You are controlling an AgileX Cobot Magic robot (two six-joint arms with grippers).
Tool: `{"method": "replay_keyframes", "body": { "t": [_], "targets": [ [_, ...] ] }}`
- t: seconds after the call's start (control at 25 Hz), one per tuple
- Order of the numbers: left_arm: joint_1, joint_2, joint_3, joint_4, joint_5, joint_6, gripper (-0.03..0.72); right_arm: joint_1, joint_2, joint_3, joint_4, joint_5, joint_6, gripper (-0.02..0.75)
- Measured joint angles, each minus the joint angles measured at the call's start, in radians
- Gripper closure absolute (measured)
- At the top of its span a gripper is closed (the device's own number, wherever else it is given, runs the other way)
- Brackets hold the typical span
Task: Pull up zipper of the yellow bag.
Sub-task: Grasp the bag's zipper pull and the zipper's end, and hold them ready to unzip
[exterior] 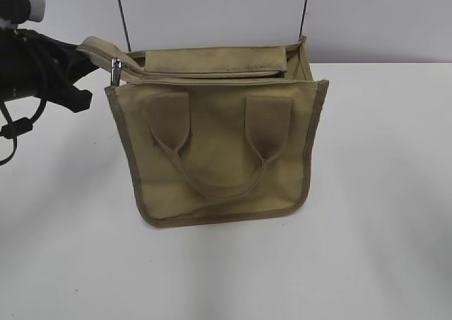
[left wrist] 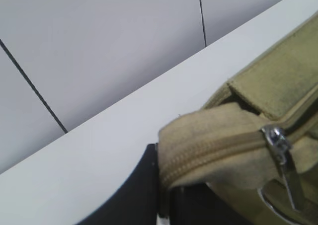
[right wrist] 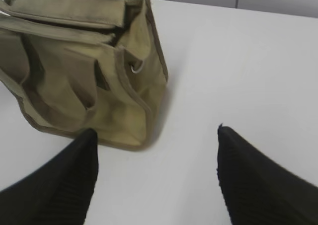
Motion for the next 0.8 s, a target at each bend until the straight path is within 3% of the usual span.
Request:
{"method": "replay_keyframes", "body": {
  "t": [0.2,0.56,0.8],
  "targets": [
    [0.0,-0.005,-0.023,0.038,0.03,-0.035,0.687,0.05,0.235,-0.127,0.167,-0.063,-0.152,0.195],
    [0.0,-0.009,-0.023,0.093,0.025,-0.037,0.687,0.513,0.672,-0.345,0.191,-0.351,0.029,0.195],
    [0.0,-0.009,-0.023,0.1,0.022,-0.037,0.687,0.655,0.994,-0.643,0.193,-0.331,0.171,0.195]
  ]
}}
